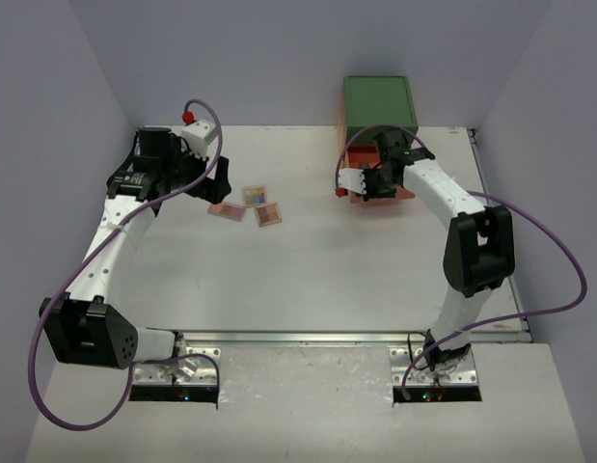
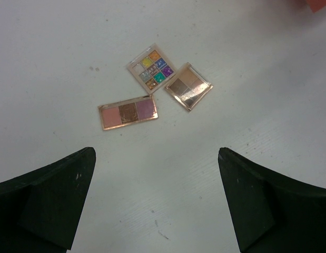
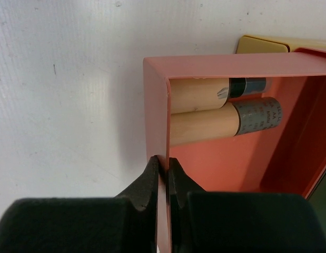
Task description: Organize the makeup
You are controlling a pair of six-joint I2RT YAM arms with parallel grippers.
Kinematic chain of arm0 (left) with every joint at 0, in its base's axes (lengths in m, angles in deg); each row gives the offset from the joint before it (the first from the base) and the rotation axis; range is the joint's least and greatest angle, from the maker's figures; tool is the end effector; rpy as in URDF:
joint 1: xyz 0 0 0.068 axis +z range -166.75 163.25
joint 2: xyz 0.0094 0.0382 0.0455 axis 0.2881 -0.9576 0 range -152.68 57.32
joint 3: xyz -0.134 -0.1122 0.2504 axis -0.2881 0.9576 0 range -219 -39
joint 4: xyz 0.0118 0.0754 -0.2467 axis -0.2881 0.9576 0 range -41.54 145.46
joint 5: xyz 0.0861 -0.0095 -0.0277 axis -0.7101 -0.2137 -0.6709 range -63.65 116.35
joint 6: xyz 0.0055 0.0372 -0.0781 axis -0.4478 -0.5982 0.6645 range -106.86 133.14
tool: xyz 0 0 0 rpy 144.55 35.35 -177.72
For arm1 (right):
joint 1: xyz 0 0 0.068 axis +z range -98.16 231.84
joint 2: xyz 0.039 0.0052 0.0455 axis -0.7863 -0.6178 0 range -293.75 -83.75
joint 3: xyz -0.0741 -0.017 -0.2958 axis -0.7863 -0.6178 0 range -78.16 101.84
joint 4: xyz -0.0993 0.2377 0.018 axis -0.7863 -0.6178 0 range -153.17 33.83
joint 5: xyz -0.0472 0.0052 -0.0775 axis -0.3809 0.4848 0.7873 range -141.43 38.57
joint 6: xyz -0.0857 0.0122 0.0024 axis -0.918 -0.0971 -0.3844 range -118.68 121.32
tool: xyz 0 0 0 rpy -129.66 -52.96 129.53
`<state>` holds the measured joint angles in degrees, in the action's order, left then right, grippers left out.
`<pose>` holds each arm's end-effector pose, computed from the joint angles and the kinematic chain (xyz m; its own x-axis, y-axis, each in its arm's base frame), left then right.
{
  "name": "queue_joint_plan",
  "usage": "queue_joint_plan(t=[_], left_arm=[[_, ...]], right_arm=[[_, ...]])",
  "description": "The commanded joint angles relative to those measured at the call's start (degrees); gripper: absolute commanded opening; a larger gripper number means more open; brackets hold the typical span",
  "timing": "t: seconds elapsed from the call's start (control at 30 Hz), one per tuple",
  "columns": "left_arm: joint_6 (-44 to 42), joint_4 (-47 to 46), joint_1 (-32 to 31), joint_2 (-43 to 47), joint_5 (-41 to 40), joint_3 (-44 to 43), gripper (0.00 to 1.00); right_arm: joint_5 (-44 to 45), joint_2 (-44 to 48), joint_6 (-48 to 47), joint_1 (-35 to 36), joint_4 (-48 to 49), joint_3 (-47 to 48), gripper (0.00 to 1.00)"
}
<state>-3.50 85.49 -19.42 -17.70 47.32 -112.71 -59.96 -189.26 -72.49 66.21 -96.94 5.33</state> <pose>0.2985 -0.0414 0.3650 -0.5009 0.2910 -0.8151 0.4878 0.8729 0.0119 0.3987 0.1139 0.2322 0.0585 -0.9654 -0.2541 -0.9142 0.0504 -0.4021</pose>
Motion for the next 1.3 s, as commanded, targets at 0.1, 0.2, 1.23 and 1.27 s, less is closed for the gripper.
queue_joint_plan(t=[0.1,0.2,1.23,1.27], left_arm=[[-0.65,-2.67,-0.22,-0.25,-0.03,-1.57,1.00],[-0.77,-2.76,-0.30,-0.52,-0.06,-1.52,1.00],[-0.74,-3.49,-0.29,-3.02,-0.86,-0.78,1.00],[-0.64,-3.57,-0.22,-3.04,-0.62,-0.63,1.00]], right_arm=[[2.92,-0.48,-3.76,-0.31,11.00,5.62,0.05],[3.78,-1.14,-3.60,-0.31,14.84,5.35,0.06],[10.95,-3.81,6.00,0.09,35.30,0.86,0.39],[10.66,-2.72,8.79,0.26,36.67,-0.23,0.39]])
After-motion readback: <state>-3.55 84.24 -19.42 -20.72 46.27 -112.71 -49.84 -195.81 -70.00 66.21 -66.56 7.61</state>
